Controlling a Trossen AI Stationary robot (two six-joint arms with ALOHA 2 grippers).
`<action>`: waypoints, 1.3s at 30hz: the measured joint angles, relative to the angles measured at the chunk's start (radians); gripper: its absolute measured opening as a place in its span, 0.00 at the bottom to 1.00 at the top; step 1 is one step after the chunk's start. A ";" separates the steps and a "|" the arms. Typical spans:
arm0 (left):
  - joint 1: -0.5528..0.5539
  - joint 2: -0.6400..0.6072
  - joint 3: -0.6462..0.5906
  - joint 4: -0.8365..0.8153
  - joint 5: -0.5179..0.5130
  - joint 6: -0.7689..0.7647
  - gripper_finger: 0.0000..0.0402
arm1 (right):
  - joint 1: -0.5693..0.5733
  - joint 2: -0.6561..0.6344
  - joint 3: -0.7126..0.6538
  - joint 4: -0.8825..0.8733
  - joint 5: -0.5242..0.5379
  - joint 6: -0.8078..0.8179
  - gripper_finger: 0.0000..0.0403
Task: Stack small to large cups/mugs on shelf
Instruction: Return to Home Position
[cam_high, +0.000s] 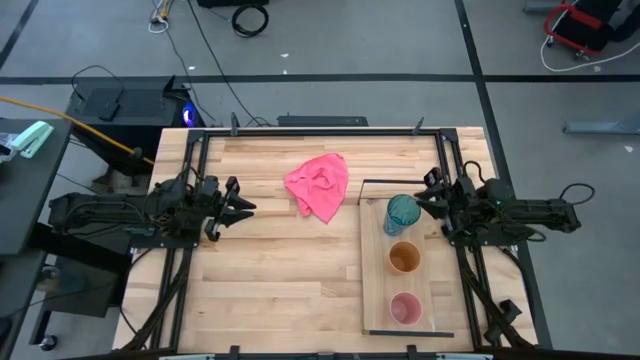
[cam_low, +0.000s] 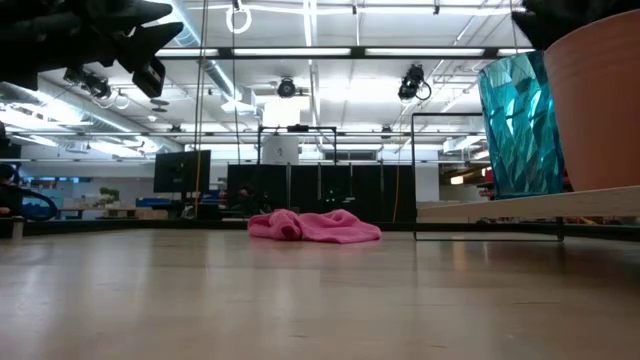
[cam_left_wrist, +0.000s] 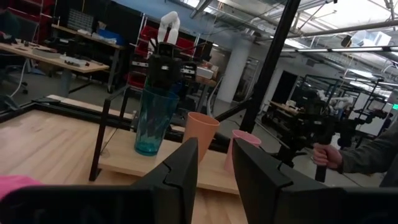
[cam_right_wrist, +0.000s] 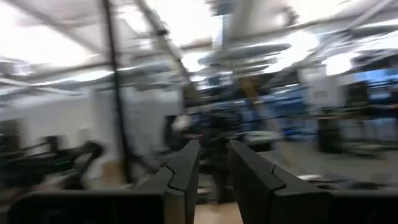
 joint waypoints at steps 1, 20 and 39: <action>0.000 0.000 0.000 0.000 0.000 0.000 0.27 | -0.001 0.000 0.000 -0.002 0.048 -0.014 0.23; 0.000 0.000 0.000 0.000 0.000 -0.001 0.27 | -0.428 0.000 0.001 -0.059 0.181 -0.031 0.23; 0.000 0.000 0.000 0.000 0.000 0.000 0.27 | -0.878 0.001 0.001 -0.068 0.214 -0.003 0.23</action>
